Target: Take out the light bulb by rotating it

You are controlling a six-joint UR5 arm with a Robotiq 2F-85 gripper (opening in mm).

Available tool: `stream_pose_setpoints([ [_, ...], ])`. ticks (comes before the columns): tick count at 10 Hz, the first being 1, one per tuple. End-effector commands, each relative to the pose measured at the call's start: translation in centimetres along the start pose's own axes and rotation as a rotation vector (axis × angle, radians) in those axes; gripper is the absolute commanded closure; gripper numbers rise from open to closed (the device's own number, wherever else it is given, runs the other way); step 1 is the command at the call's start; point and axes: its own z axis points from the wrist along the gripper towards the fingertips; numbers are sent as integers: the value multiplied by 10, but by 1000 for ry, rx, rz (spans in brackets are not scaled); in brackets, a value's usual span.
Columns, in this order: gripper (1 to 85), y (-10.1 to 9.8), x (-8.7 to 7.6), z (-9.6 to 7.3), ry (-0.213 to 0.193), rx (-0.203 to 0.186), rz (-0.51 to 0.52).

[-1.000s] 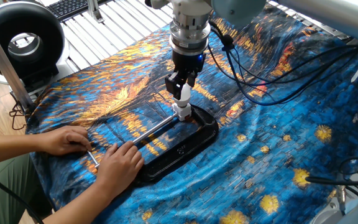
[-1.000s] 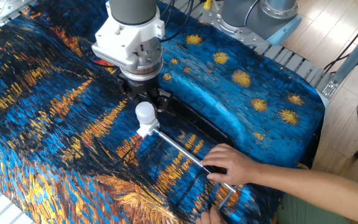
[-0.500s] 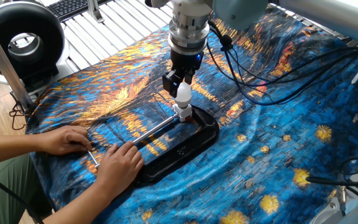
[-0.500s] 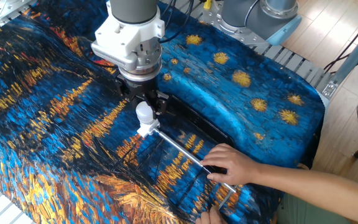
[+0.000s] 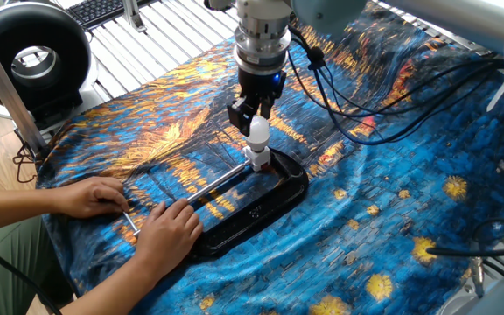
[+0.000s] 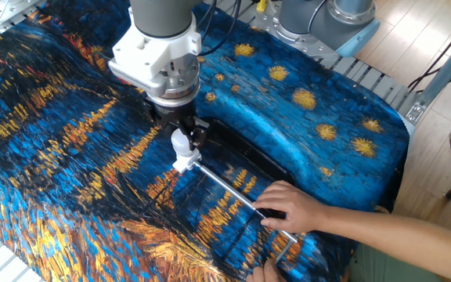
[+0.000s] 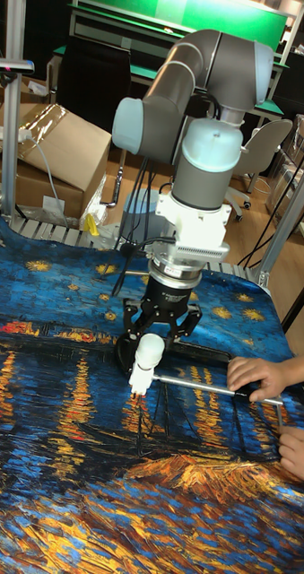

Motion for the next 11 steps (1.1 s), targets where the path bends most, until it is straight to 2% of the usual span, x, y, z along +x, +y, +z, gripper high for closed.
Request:
stream_pose_setpoints([
  [1, 280, -1, 3, 4, 9, -13, 2],
  [5, 293, 5, 0, 5, 4, -42, 13],
  [11, 363, 5, 0, 7, 5, -42, 35],
])
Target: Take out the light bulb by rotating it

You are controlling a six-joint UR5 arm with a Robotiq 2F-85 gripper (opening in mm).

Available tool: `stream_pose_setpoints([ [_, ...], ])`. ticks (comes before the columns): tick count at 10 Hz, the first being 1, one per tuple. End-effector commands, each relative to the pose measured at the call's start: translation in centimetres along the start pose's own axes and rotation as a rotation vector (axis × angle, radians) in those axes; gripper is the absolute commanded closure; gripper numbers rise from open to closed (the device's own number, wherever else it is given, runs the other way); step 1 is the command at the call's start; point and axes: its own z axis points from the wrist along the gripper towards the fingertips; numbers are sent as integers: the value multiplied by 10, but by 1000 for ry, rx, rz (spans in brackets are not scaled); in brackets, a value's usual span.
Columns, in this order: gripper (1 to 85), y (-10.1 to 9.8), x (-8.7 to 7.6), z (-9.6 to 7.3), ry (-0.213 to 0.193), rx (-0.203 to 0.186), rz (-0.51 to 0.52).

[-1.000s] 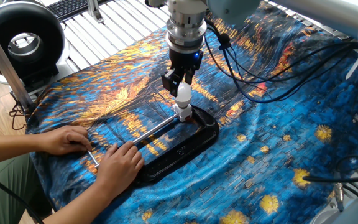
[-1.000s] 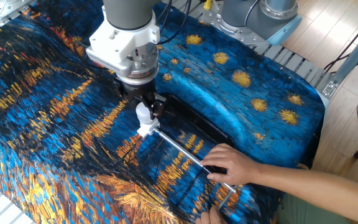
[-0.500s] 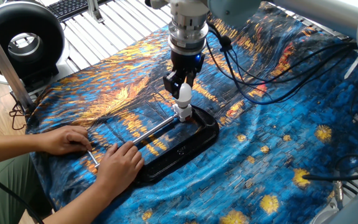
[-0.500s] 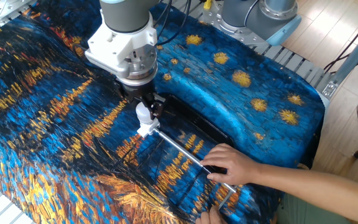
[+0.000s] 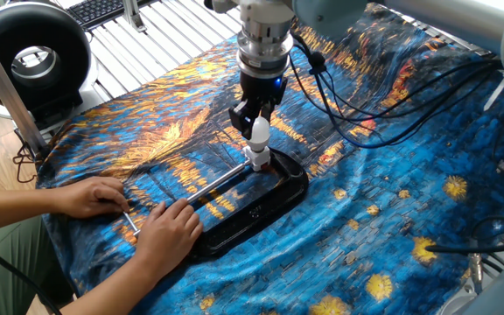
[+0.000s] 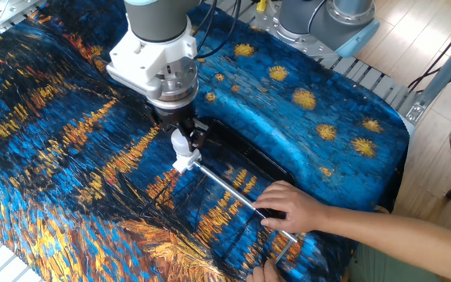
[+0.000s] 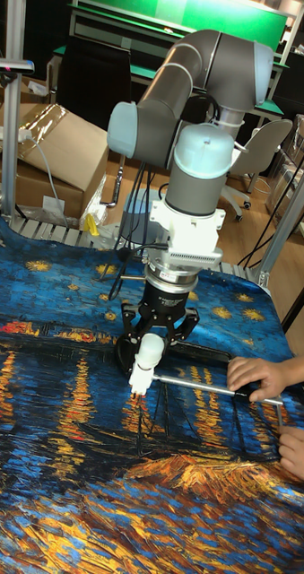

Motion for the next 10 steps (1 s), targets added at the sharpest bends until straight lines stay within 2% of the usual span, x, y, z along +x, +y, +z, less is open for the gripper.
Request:
stream_pose_setpoints([
  [1, 383, 2, -2, -1, -4, -10, 16],
  [4, 510, 0, -3, 0, -7, 3, 12],
  [6, 633, -1, -3, 0, -6, 12, 3],
  [7, 710, 3, -11, -1, -32, -1, 18],
  [8, 787, 1, -13, -2, -35, 9, 4],
  [9, 797, 0, -14, -2, -38, 18, -24],
  [10, 847, -4, -21, -1, -67, 47, -41],
])
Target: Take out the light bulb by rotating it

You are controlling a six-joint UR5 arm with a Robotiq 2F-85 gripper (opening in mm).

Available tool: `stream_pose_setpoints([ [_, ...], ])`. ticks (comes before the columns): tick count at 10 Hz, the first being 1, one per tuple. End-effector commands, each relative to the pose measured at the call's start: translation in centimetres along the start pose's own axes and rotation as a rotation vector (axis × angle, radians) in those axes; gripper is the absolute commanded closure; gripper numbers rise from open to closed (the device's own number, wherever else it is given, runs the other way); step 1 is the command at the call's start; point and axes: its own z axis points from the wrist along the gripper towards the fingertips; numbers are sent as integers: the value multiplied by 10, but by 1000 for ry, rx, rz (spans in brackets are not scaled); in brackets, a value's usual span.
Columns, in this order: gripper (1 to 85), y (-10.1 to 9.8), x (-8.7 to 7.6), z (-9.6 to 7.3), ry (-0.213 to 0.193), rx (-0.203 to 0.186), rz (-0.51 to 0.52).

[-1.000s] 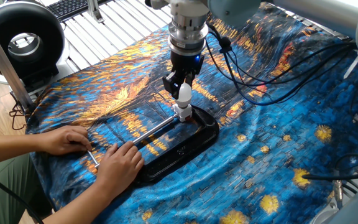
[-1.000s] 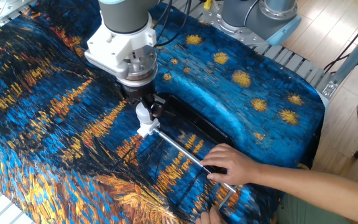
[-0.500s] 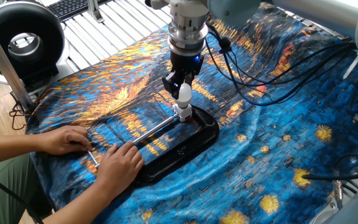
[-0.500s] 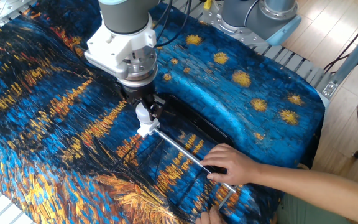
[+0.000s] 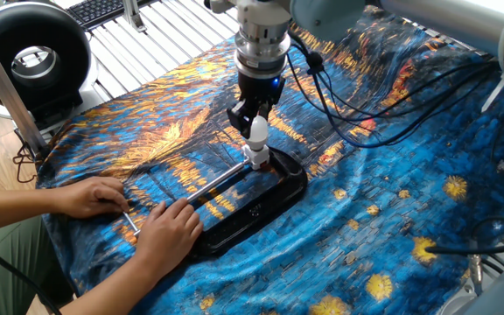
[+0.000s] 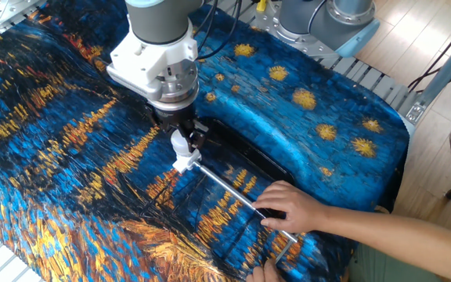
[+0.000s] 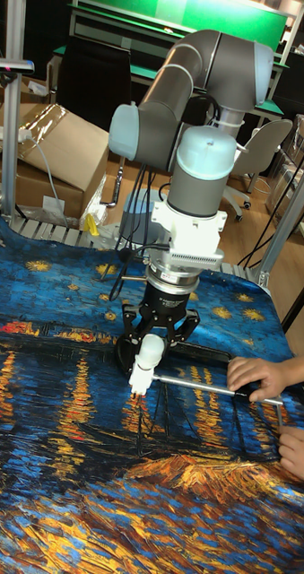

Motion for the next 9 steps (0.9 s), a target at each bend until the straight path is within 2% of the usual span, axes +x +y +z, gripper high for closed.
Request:
stream_pose_setpoints([
  [1, 847, -6, -14, 0, -52, 49, -58],
  [2, 847, -8, -14, 1, -55, 68, -101],
  [3, 847, -5, -12, 3, -47, 69, -160],
  [7, 847, -14, -3, 0, 5, 108, -431],
  [9, 847, -13, -1, -1, 17, 97, -571],
])
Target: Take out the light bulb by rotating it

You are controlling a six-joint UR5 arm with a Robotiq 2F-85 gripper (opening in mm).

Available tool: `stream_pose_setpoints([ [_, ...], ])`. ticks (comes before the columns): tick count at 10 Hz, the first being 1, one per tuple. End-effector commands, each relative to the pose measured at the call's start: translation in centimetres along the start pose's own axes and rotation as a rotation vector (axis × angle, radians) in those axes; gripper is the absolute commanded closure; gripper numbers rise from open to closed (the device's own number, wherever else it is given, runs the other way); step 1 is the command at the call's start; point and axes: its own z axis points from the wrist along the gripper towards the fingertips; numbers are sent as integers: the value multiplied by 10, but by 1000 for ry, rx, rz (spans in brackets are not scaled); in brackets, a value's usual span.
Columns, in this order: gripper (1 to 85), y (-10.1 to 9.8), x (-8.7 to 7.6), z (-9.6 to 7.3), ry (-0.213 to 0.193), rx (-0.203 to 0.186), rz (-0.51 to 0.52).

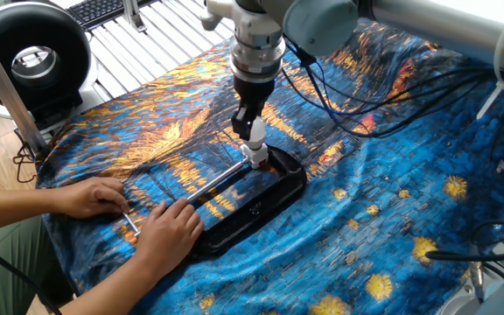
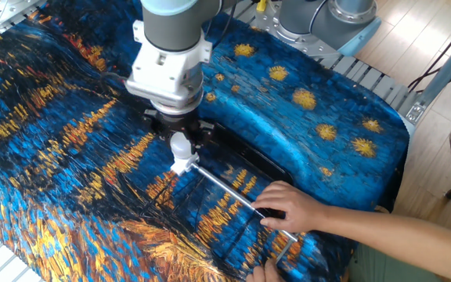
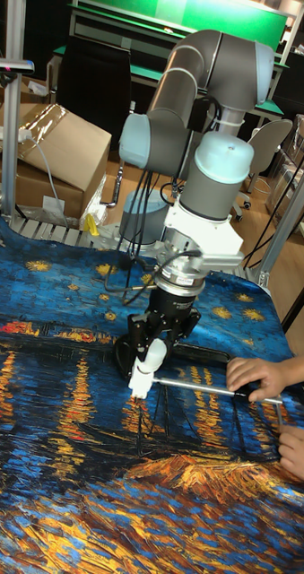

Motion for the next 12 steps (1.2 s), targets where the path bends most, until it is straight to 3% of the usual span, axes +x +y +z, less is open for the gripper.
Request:
stream_pose_setpoints([
  [1, 847, -1, 1, 0, 3, -5, -222],
  [5, 847, -6, -2, 2, 19, 20, -400],
  [6, 847, -6, -2, -4, 30, 35, -438],
  [7, 847, -8, -6, -10, 44, 75, -477],
  [9, 847, 7, -28, -6, -33, 59, -527],
  [11, 833, 8, -30, 1, -63, 48, -550],
  [12, 533, -6, -29, 4, -56, 82, -648],
])
